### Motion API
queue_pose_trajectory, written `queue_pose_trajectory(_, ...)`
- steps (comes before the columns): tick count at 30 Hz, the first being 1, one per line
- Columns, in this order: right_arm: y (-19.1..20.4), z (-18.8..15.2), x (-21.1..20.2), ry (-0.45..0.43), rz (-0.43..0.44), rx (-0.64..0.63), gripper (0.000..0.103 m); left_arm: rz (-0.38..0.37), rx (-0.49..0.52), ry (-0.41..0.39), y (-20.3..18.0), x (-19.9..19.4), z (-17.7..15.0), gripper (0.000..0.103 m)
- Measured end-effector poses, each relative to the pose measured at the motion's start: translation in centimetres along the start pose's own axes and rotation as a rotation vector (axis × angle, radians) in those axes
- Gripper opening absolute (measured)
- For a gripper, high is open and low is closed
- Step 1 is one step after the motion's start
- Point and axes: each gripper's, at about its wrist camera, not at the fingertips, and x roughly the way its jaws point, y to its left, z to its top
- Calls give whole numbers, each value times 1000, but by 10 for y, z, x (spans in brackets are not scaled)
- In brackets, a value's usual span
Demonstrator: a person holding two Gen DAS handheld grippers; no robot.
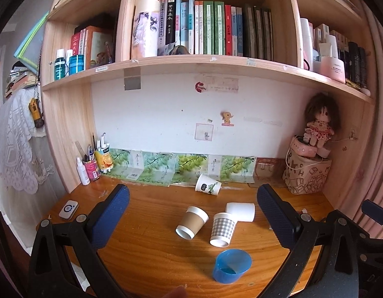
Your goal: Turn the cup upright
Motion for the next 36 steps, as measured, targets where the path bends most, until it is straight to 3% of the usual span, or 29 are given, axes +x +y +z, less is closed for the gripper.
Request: queue_pose_trajectory(36,-4,-12,-5,54,44,13,103,-18,24,29,-13,-13,-10,103)
